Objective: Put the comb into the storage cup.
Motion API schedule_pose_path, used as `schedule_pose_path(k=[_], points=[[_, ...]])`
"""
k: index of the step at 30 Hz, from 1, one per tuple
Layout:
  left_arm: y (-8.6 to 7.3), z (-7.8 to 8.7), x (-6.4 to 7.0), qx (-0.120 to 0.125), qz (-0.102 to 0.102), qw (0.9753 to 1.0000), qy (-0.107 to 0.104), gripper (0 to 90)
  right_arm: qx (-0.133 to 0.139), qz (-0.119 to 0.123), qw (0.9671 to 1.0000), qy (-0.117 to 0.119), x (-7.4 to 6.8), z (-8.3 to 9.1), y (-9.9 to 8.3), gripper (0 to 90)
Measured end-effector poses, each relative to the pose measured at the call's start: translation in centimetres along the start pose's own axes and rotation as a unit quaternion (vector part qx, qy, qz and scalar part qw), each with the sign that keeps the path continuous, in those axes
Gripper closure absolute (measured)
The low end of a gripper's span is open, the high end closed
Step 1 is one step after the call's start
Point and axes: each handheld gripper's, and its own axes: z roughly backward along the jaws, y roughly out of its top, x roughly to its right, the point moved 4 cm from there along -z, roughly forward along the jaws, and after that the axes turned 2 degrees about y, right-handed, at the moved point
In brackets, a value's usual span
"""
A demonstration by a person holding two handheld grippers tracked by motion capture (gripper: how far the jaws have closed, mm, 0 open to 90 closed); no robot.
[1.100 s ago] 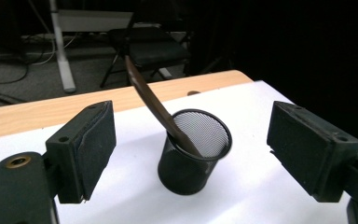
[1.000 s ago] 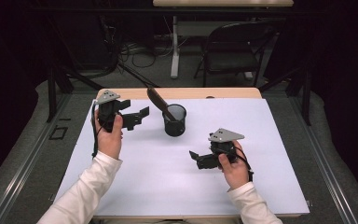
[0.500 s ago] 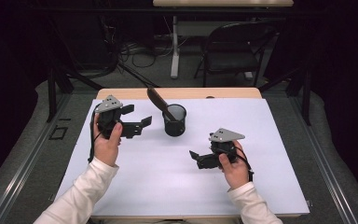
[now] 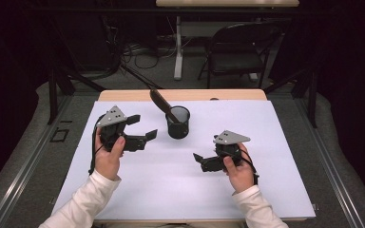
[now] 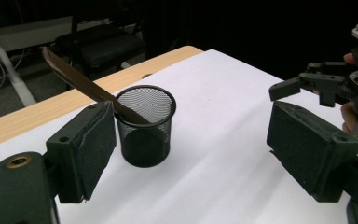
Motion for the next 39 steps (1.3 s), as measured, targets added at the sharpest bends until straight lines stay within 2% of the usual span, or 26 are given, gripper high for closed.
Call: schedule_pose_path(k=[8, 13, 22, 27, 39], points=[[-1.5, 0.4, 0.5, -0.001, 0.002, 0.9999, -0.012, 16.1, 0.003, 0.000, 1.0000, -0.002, 0.0, 0.3, 0.2, 2.2], [-2.5, 0.8, 0.7, -0.001, -0.003, 0.9999, -0.013, 16.1, 0.007, 0.001, 1.0000, -0.004, 0.0, 0.5, 0.3, 2.2], [-3.8, 1.9, 0.8, -0.004, 0.000, 0.9998, -0.017, 16.2, 0.020, -0.001, 0.9997, -0.010, 0.5, 1.9, 1.4, 2.2], [-4.8, 2.8, 0.5, -0.004, 0.007, 0.9997, -0.022, 16.2, 0.024, -0.008, 0.9996, -0.011, 0.6, 2.7, 1.7, 2.2], [-7.5, 5.0, -1.4, 0.007, 0.029, 0.9996, -0.002, 16.2, 0.020, -0.006, 0.9996, -0.019, 0.9, 4.8, 0.8, 2.2]])
